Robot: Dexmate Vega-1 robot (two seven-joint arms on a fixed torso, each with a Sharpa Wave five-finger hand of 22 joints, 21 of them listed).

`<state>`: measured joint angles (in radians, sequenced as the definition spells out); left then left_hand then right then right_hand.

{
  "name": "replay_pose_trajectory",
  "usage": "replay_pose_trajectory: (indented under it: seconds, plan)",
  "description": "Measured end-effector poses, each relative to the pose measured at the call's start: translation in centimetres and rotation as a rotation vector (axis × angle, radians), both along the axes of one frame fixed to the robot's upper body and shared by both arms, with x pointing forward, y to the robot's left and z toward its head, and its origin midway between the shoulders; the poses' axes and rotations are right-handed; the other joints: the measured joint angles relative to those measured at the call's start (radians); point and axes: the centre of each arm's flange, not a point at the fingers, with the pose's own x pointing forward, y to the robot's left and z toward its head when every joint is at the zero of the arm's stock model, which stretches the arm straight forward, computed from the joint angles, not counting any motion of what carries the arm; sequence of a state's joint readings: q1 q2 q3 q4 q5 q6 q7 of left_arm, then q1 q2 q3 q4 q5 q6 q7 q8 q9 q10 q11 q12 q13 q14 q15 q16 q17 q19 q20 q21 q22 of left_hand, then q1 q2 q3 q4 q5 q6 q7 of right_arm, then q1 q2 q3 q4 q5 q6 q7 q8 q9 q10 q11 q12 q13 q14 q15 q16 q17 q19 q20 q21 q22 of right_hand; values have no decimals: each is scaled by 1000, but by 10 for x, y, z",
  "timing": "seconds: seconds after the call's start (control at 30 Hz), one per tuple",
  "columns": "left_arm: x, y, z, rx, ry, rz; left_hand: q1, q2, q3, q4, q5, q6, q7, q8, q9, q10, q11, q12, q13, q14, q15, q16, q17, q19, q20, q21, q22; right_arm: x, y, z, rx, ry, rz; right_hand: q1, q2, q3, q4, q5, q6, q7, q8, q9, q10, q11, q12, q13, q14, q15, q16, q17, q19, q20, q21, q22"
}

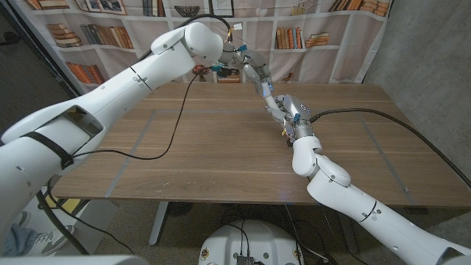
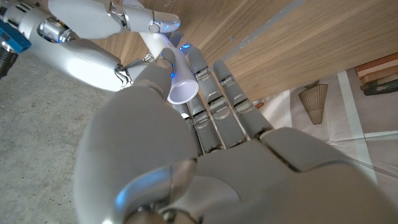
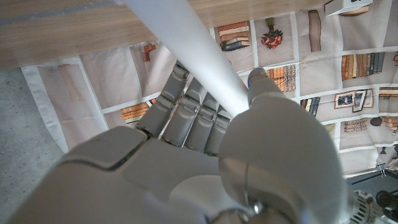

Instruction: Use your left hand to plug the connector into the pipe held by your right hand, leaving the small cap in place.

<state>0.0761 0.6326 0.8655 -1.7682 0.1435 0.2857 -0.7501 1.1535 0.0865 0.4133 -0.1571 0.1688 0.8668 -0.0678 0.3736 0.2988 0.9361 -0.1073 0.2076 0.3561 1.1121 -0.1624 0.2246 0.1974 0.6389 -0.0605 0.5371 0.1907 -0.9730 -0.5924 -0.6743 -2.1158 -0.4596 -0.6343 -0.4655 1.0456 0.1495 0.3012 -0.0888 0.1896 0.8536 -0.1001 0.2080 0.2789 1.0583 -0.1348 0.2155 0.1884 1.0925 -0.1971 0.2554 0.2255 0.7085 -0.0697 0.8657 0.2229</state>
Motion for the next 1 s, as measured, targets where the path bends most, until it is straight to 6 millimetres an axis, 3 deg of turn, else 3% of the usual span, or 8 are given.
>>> replay_pose_trajectory:
  seconds: [0.73, 0.93, 1.0]
  plan:
    - [1, -2, -3, -69, 7, -48, 0, 0, 0, 0, 0, 9, -9, -6, -11, 0, 0, -4, 38, -34, -5, -16, 0, -32, 3, 0, 0, -3, -3, 0, 41, -15, 11, 0, 0, 0, 0, 0, 0, 0, -4, 7, 3, -3, 0, 0, 2, -2, 3, 4, 0, 0, 12, -4]
    - [0, -3, -2, -62, 8, -43, 0, 0, 3, -3, 0, 11, -9, -30, -19, 0, 0, -17, 47, -68, 3, -20, 0, -54, 4, 0, -5, -4, -3, 0, 43, -18, 14, 0, 0, 0, 0, 0, 0, 0, -1, 7, 5, -5, 0, 0, 3, -3, 3, 5, 0, 0, 19, -5]
    - [0, -3, -1, -57, 7, -39, 0, 0, 3, -3, 0, -2, 7, -41, -23, 0, 0, -23, 47, -94, 6, -29, -1, -67, 8, -7, -5, -4, -3, 0, 43, -18, 15, 0, 0, 0, 0, 0, 0, 0, -1, 7, 6, -6, 0, 0, 6, -4, 3, 5, 0, 0, 19, -5]
